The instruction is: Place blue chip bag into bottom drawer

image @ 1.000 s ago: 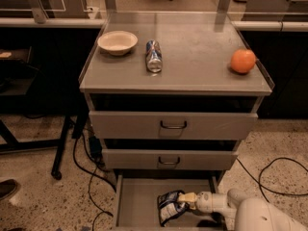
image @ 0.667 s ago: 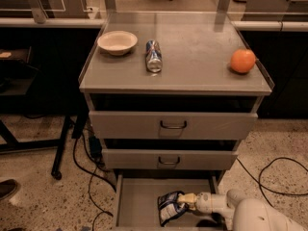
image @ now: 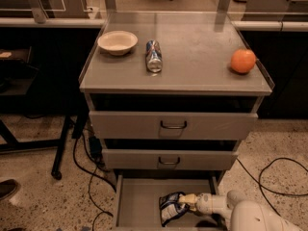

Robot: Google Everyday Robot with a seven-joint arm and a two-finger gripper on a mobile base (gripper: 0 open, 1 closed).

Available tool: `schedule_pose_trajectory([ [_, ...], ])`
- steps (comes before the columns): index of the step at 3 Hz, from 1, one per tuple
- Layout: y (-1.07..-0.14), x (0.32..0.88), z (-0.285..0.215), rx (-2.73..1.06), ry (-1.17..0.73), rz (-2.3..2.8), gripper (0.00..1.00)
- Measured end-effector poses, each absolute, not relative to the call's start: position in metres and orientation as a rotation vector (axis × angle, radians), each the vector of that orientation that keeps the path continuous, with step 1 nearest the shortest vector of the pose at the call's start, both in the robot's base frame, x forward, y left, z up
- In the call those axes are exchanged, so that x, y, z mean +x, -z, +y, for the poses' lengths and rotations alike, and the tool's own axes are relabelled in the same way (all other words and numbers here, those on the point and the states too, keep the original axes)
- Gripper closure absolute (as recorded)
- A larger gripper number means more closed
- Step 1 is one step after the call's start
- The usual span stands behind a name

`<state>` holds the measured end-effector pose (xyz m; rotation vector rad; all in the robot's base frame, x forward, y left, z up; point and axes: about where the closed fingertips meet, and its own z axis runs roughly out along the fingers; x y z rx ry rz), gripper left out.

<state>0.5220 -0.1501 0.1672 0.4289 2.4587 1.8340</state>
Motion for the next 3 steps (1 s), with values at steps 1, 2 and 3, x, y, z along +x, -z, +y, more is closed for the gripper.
schedule_pose_trajectory([
  [1,-0.1639,0.5225,-0.1528,0.444,-1.837,2.464,1.0],
  [2,-0.1639,0.5225,-0.1528,0.444,-1.837,2.464,0.81],
  [3,-0.1639,0.5225,-0.1527,0.444,-1.837,2.464,0.57],
])
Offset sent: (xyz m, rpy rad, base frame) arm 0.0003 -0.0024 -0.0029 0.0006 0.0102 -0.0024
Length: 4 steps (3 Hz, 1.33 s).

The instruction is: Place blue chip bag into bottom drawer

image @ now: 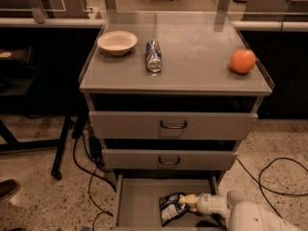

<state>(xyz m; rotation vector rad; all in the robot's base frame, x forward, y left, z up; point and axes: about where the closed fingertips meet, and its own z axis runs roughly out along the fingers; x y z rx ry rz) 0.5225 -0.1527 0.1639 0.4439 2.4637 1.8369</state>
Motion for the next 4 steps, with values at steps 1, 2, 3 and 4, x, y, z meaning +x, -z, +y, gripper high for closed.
schedule_pose_trajectory([
  [1,-0.1639,0.5225,-0.1527,0.444,-1.837,2.464,0.34],
  [2,-0.1639,0.5225,-0.1527,0.444,-1.837,2.464,0.11],
  [3,-0.1639,0.5224,-0.1526,0.444,-1.837,2.464,0.0],
  [4,-0.1639,0.5224,-0.1526,0.444,-1.837,2.464,0.0],
])
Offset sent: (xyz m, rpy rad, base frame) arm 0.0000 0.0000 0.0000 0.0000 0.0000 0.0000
